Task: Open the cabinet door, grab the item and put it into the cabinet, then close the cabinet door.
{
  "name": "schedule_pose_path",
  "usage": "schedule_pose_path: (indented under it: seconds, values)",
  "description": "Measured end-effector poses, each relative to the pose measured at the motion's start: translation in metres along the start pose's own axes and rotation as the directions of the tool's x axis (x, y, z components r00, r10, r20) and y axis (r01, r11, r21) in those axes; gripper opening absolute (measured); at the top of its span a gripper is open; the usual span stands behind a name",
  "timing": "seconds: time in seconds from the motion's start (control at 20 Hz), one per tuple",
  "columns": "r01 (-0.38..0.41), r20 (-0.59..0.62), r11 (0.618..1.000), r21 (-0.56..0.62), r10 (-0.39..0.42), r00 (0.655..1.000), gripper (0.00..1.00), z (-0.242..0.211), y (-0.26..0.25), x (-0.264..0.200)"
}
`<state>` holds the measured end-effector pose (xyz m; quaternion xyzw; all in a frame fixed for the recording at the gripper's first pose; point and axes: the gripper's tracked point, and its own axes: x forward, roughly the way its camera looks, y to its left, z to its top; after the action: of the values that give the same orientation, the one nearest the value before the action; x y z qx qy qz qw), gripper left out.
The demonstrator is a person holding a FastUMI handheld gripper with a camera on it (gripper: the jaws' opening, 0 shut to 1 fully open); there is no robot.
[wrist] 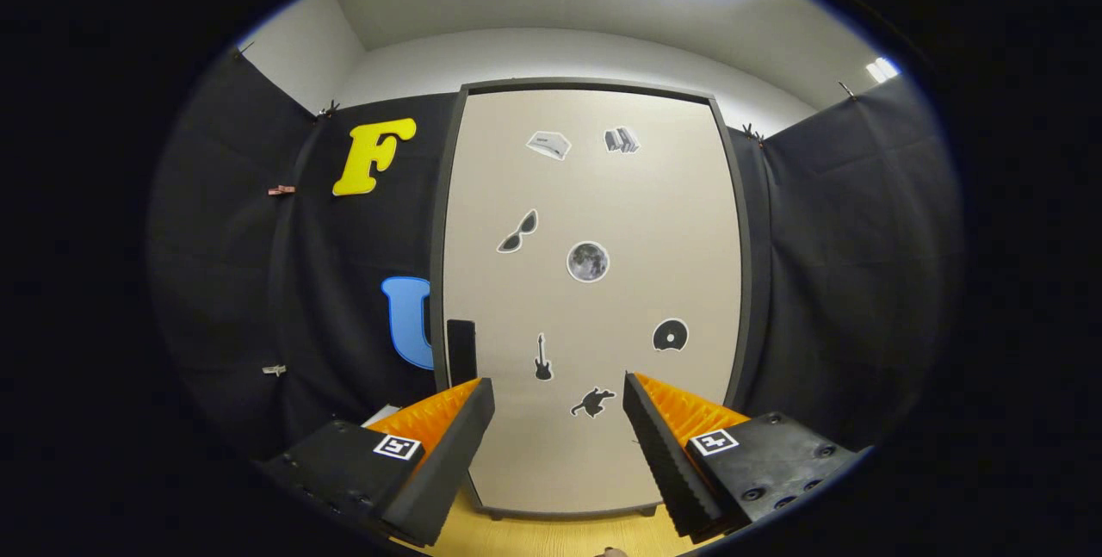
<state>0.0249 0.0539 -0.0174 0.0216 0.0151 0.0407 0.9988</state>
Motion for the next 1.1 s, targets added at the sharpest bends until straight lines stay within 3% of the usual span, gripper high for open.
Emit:
schedule_pose_path:
  seconds: [0.55, 1.1]
  values:
    - [-0.070, -0.037, 0.998, -0.003, 0.070, 0.997, 0.97, -0.020, 0.048, 0.027]
    - [-0.101, -0.073, 0.995, -0.009, 0.100, 0.992, 0.97, -0.055, 0.092, 0.091]
